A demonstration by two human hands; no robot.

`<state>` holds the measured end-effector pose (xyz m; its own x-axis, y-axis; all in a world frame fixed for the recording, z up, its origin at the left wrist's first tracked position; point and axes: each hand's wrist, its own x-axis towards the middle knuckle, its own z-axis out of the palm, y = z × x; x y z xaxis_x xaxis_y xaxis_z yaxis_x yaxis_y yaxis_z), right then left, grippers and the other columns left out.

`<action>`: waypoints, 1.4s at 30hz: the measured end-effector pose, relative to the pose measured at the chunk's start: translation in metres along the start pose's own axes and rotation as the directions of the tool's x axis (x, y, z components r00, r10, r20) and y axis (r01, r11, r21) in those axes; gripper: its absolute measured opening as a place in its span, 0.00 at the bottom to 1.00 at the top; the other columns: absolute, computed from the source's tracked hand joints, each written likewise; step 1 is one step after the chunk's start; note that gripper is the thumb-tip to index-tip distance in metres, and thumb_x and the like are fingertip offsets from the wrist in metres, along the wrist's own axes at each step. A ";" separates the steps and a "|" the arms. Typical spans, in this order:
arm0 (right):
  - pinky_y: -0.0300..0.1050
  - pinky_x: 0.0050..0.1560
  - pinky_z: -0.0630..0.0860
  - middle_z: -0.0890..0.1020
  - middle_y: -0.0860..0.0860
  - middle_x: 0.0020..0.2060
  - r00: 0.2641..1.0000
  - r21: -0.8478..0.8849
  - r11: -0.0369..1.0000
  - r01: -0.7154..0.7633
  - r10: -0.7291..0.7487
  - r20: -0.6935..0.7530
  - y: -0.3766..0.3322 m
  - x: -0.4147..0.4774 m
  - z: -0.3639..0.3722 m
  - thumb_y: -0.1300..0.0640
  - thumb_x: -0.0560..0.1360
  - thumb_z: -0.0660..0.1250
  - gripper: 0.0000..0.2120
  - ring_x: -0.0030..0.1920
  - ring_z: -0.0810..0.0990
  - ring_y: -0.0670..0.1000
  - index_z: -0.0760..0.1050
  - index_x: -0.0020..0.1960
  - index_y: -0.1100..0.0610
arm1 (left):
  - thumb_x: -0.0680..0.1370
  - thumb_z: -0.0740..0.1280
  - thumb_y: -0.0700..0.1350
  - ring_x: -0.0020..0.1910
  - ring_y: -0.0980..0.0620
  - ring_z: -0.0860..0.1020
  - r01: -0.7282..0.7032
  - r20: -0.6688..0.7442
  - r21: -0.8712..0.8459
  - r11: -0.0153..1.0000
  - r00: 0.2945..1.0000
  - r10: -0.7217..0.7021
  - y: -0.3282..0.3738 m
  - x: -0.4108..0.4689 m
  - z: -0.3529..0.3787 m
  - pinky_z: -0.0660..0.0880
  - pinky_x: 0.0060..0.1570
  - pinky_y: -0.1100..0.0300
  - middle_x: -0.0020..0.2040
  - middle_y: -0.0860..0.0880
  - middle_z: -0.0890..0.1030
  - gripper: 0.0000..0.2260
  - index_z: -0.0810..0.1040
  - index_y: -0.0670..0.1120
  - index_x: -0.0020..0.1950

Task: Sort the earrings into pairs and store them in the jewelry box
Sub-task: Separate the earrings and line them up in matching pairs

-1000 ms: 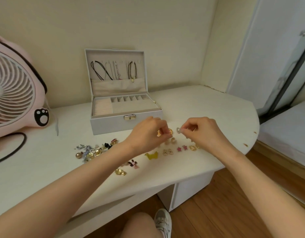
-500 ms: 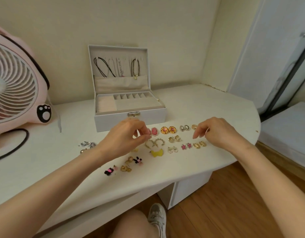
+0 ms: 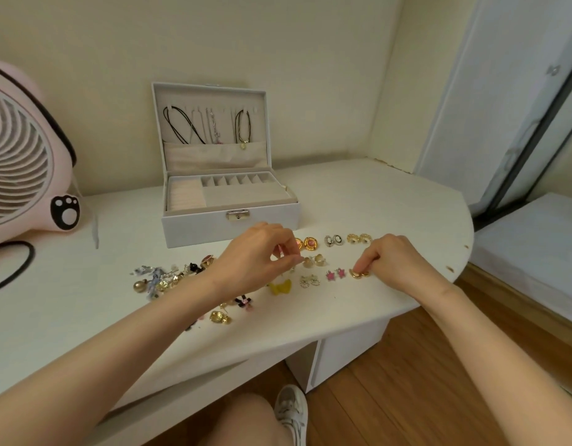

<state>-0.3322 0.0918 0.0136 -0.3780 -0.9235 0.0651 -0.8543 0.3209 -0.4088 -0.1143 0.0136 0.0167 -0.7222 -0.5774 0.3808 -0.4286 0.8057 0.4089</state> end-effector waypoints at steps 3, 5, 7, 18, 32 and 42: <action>0.37 0.48 0.72 0.83 0.54 0.49 1.000 0.016 1.000 0.001 -0.001 -0.002 0.001 0.000 -0.001 0.73 0.71 0.58 0.19 0.49 0.78 0.50 0.84 0.44 0.56 | 0.76 0.65 0.51 0.44 0.56 0.73 0.003 -0.005 0.012 1.000 1.000 -0.003 -0.002 0.000 -0.001 0.70 0.42 0.62 0.44 0.53 0.79 0.08 0.79 0.48 0.47; 0.37 0.47 0.72 0.83 0.54 0.49 1.000 0.018 1.000 0.005 -0.005 -0.002 0.000 -0.001 -0.002 0.73 0.72 0.59 0.19 0.47 0.77 0.48 0.85 0.44 0.56 | 0.76 0.65 0.51 0.44 0.56 0.73 0.004 -0.008 0.014 1.000 1.000 -0.004 -0.004 0.000 -0.003 0.71 0.42 0.61 0.44 0.53 0.79 0.08 0.79 0.48 0.47; 0.41 0.50 0.75 0.83 0.55 0.49 1.000 0.015 1.000 0.013 -0.013 -0.025 -0.002 -0.002 -0.005 0.72 0.72 0.59 0.18 0.49 0.78 0.50 0.84 0.45 0.57 | 0.76 0.65 0.51 0.44 0.56 0.74 0.011 -0.012 0.009 1.000 1.000 -0.011 -0.007 -0.002 -0.006 0.71 0.41 0.62 0.44 0.53 0.79 0.08 0.79 0.47 0.47; 0.44 0.53 0.76 0.83 0.55 0.47 1.000 -0.025 1.000 -0.011 0.011 -0.025 -0.002 0.001 -0.002 0.73 0.71 0.57 0.21 0.49 0.78 0.52 0.85 0.43 0.56 | 0.76 0.62 0.54 0.44 0.57 0.74 0.061 -0.014 0.013 0.998 0.998 -0.061 -0.017 -0.015 -0.023 0.70 0.41 0.65 0.44 0.54 0.79 0.12 0.79 0.47 0.47; 0.39 0.50 0.75 0.83 0.54 0.47 0.997 -0.002 0.998 0.063 -0.063 -0.053 -0.003 0.006 -0.007 0.74 0.71 0.57 0.20 0.52 0.79 0.50 0.84 0.43 0.57 | 0.76 0.65 0.49 0.43 0.62 0.73 0.104 -0.036 0.043 0.994 0.994 -0.103 -0.034 -0.032 -0.045 0.69 0.40 0.67 0.41 0.61 0.76 0.04 0.77 0.52 0.43; 0.22 0.37 0.66 0.77 0.41 0.38 0.915 0.119 0.909 0.400 -0.403 -0.004 -0.087 -0.010 0.021 0.63 0.73 0.67 0.10 0.35 0.72 0.35 0.84 0.49 0.54 | 0.76 0.66 0.43 0.42 0.62 0.74 0.155 -0.041 0.097 0.983 0.988 -0.151 -0.062 -0.045 -0.062 0.67 0.36 0.71 0.43 0.59 0.77 0.04 0.77 0.53 0.46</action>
<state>-0.2468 0.0691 0.0296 -0.0034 -0.9737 0.2278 -0.8853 -0.1030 -0.4534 -0.0210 -0.0185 0.0259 -0.6262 -0.6976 0.3483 -0.5856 0.7157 0.3806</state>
